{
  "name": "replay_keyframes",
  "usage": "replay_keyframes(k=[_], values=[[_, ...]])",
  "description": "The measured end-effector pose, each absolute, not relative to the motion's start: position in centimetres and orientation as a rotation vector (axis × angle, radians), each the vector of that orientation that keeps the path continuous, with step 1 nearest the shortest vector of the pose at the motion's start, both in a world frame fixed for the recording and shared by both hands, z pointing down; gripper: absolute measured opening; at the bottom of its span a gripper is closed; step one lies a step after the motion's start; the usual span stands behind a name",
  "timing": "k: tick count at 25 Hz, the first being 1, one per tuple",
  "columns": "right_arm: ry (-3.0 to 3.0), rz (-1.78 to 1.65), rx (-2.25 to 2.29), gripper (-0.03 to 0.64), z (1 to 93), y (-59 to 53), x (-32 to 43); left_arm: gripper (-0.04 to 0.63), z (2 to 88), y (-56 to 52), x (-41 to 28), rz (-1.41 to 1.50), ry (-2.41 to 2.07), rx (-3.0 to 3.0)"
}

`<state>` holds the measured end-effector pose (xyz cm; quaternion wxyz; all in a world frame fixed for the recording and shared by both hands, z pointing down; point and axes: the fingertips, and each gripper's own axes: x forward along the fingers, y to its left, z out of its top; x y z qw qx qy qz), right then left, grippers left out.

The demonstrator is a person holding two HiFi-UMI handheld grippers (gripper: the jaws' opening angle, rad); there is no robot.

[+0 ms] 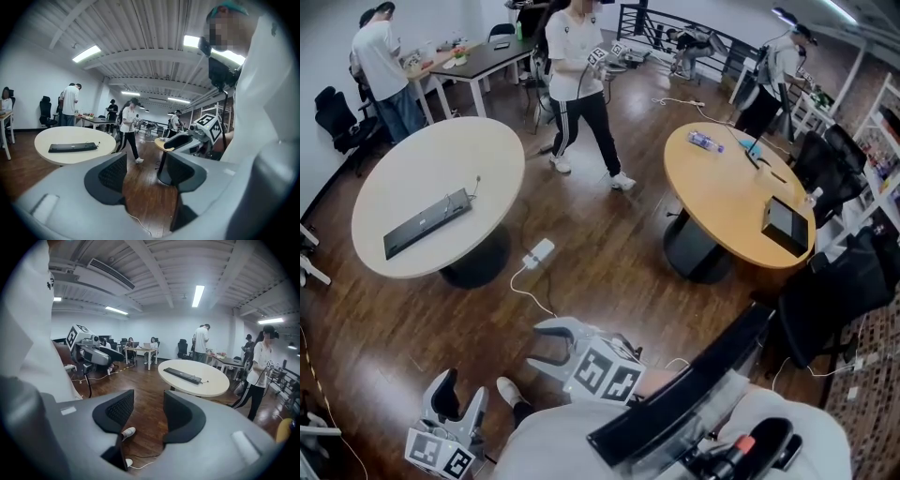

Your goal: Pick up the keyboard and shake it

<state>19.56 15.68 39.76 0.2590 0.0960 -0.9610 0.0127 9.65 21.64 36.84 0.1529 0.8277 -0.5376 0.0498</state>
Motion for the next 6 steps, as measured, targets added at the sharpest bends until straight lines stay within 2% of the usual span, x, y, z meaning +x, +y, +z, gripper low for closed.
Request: replay_keyframes(k=[6], values=[[-2.597, 0.038, 0.266, 0.201, 39.90, 15.51, 19.52, 0.265, 36.83, 21.41, 9.18, 0.146, -1.547, 2.377]])
